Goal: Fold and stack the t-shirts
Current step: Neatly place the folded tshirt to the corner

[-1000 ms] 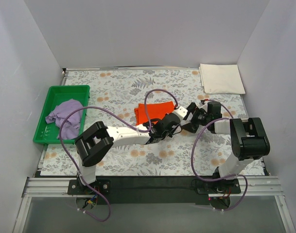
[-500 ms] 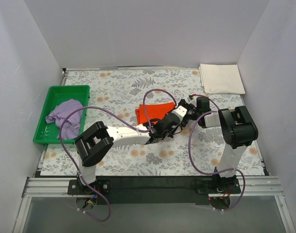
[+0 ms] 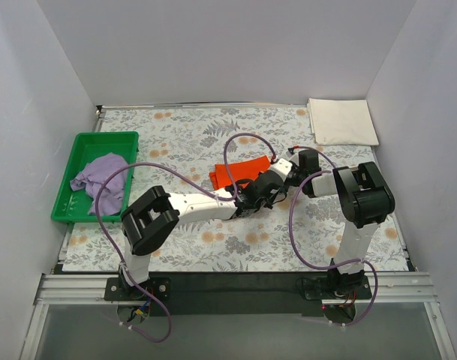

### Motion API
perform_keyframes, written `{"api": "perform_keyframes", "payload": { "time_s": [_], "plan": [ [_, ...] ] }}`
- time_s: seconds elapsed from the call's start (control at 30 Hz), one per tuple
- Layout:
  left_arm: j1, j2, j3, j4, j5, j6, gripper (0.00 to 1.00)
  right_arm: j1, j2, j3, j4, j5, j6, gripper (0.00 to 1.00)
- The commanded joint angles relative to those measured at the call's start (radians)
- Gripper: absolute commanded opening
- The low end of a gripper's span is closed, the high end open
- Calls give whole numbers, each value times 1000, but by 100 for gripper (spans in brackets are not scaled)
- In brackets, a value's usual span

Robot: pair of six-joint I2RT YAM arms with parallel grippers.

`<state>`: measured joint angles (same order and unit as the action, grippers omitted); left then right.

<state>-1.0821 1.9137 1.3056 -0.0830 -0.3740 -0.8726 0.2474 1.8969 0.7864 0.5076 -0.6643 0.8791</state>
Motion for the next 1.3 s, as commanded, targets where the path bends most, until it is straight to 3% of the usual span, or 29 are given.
{"api": "perform_keyframes", "payload": {
  "time_s": [0.0, 0.1, 0.2, 0.33, 0.53, 0.8, 1.27],
  "plan": [
    [4, -15, 14, -6, -22, -28, 24, -3, 2, 30, -14, 19, -52, 16],
    [19, -59, -18, -15, -11, -55, 34, -19, 24, 85, -35, 25, -129, 1],
    [45, -125, -72, -26, 6, -107, 48, -37, 62, 154, -114, 46, -263, 1],
    [105, -232, -153, -66, 17, -173, 68, -75, 116, 366, -274, 94, -451, 1],
    [302, -416, -313, -178, 75, -328, 94, -141, 186, 695, -528, 242, -725, 1],
    [393, -505, -428, -326, 110, -379, 95, -234, 356, 1123, -708, 383, -965, 1],
    [407, -513, -417, -463, 118, -411, 95, -384, 438, 1373, -730, 462, -1155, 1]
  ]
}}
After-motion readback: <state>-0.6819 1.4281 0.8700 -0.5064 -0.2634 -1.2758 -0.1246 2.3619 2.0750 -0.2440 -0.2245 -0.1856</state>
